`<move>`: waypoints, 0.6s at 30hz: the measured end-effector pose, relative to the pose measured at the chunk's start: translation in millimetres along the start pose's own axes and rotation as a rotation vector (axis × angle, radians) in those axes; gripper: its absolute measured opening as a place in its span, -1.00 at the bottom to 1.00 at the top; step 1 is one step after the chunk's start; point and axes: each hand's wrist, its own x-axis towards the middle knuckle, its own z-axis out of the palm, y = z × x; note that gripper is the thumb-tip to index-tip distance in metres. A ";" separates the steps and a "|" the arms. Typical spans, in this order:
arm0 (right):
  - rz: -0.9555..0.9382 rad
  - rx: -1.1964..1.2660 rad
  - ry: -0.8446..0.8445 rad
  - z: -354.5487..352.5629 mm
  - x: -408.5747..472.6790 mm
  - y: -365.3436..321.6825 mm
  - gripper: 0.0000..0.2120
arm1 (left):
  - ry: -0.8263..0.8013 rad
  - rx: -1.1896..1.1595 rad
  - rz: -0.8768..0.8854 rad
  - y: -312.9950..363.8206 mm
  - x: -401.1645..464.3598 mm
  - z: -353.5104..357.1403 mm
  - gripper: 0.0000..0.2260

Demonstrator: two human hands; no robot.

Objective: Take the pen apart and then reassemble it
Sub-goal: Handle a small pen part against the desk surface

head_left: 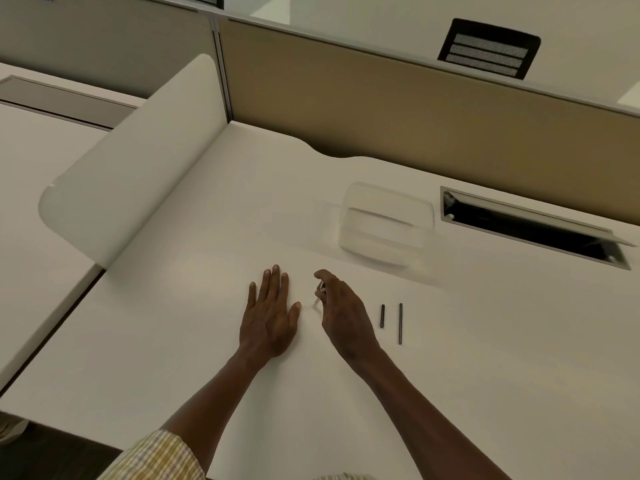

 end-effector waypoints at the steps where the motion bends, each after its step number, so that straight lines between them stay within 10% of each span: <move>1: -0.003 0.005 -0.004 -0.1 0.1 -0.7 -0.53 | 0.001 0.005 -0.001 0.1 0.0 -0.1 -0.42; 18: 0.000 -0.026 -0.014 1.2 5.6 2.0 -0.55 | -0.002 0.013 -0.006 0.9 0.2 -0.8 -0.41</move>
